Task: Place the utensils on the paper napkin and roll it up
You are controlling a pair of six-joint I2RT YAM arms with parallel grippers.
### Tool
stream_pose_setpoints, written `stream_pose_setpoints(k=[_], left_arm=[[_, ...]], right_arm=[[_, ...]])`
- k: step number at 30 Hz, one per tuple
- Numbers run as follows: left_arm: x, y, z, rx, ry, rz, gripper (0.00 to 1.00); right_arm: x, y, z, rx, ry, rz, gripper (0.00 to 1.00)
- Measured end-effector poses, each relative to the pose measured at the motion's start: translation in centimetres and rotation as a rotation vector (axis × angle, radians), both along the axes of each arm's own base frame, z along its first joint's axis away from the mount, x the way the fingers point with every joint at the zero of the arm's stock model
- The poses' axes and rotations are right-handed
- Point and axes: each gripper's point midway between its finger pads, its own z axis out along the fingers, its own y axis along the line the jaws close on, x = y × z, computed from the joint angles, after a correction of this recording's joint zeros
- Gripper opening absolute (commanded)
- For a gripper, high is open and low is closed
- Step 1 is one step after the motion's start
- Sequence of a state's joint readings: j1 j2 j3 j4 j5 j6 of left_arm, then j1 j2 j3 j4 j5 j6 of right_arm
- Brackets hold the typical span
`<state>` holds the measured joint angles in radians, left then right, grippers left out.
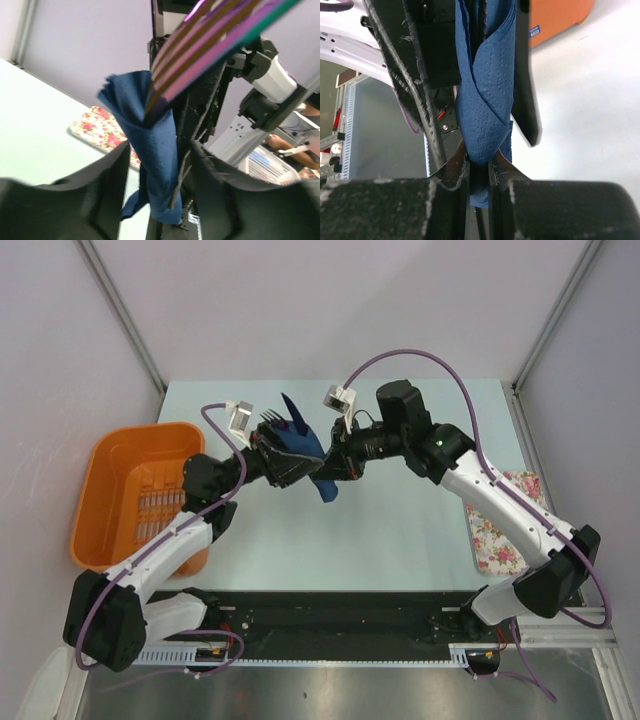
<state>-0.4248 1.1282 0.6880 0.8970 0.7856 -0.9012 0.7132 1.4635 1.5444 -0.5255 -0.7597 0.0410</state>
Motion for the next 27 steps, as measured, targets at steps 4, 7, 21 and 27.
stream_pose_setpoints(k=[4, 7, 21, 27], left_arm=[[-0.5, -0.1, 0.5, -0.022, 0.003, -0.029, 0.29], [-0.8, -0.1, 0.8, -0.036, 0.003, -0.050, 0.18], [-0.9, 0.0, 1.4, -0.070, -0.001, -0.073, 0.00], [0.5, 0.5, 1.3, -0.070, 0.024, -0.045, 0.00]], right_arm=[[0.2, -0.1, 0.1, -0.002, -0.014, -0.011, 0.00], [0.2, -0.2, 0.3, 0.004, -0.023, -0.012, 0.00], [-0.4, -0.4, 1.1, 0.034, -0.045, -0.013, 0.36], [0.5, -0.8, 1.7, 0.067, -0.025, -0.033, 0.63]])
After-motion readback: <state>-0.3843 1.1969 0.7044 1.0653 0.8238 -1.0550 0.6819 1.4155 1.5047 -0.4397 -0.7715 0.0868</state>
